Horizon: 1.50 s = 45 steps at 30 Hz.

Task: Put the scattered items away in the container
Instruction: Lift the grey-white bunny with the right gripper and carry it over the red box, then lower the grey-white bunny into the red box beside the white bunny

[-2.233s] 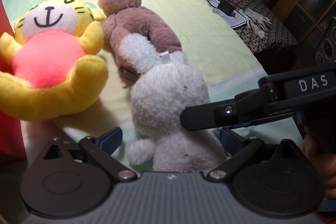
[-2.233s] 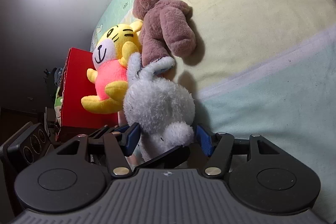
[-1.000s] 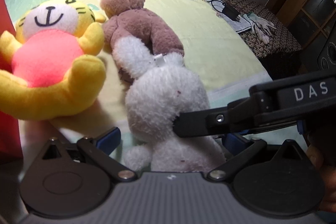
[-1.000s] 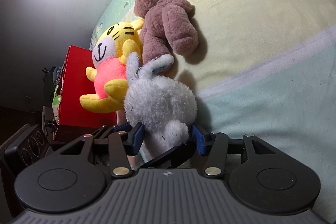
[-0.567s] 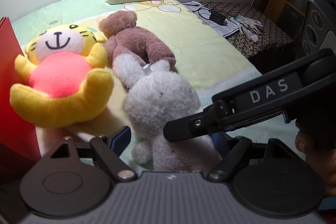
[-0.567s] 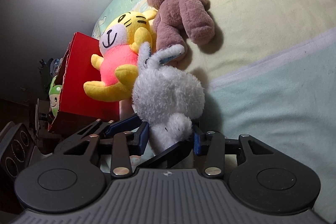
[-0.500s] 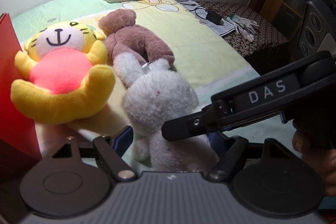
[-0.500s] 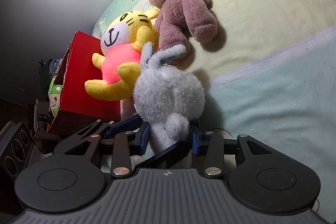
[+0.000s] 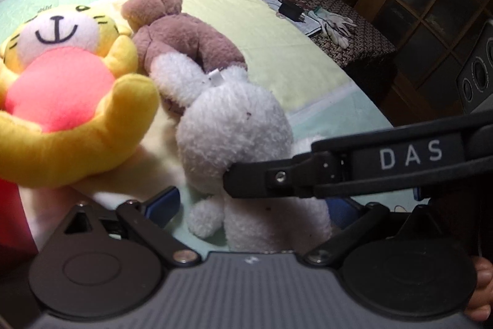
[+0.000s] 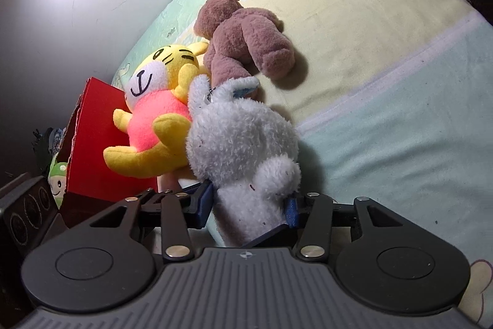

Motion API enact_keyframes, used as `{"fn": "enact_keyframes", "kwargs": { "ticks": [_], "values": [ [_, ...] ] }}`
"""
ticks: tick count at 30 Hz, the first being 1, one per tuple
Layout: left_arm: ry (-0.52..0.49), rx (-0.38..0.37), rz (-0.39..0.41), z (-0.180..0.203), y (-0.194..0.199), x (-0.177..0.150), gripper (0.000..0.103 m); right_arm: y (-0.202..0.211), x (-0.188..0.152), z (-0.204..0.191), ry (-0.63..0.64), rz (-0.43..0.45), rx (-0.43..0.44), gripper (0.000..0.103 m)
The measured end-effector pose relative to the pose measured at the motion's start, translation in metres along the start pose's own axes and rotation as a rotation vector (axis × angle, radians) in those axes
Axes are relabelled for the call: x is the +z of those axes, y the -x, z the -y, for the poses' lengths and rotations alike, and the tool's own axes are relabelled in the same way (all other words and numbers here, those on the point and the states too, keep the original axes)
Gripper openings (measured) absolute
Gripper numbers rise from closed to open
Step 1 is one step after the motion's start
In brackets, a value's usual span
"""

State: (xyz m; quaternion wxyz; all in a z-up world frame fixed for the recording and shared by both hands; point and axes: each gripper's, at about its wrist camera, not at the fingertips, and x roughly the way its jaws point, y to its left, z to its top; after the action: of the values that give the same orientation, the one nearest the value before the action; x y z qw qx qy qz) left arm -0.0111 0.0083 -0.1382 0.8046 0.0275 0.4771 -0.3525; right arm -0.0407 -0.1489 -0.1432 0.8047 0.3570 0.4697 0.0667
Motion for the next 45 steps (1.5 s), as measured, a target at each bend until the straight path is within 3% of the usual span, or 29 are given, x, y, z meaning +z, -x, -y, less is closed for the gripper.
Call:
{"fn": "enact_keyframes", "kwargs": {
  "ticks": [4, 7, 16, 26, 30, 38, 45],
  "values": [
    [-0.068, -0.065, 0.000, 0.015, 0.011, -0.004, 0.094, 0.012, -0.011, -0.008, 0.006, 0.000, 0.022, 0.042],
    [-0.131, -0.046, 0.015, 0.026, 0.018, -0.012, 0.094, 0.019, -0.022, -0.022, 0.064, 0.010, -0.004, 0.042],
    [-0.109, -0.074, 0.110, 0.003, 0.080, -0.023, 0.091, 0.032, -0.036, -0.076, 0.171, 0.043, 0.067, 0.042],
    [-0.099, -0.015, 0.303, -0.027, 0.170, -0.032, 0.090, 0.043, -0.039, -0.150, 0.274, 0.097, 0.211, 0.042],
    [-0.065, -0.001, 0.371, -0.045, 0.203, -0.033, 0.083, 0.039, -0.040, -0.174, 0.301, 0.109, 0.266, 0.042],
    [-0.016, 0.081, 0.453, -0.077, 0.248, -0.038, 0.081, 0.016, -0.034, -0.220, 0.384, 0.085, 0.370, 0.042],
    [0.017, 0.165, 0.482, -0.102, 0.268, -0.043, 0.081, -0.012, -0.032, -0.249, 0.440, 0.041, 0.378, 0.042]
  ]
}}
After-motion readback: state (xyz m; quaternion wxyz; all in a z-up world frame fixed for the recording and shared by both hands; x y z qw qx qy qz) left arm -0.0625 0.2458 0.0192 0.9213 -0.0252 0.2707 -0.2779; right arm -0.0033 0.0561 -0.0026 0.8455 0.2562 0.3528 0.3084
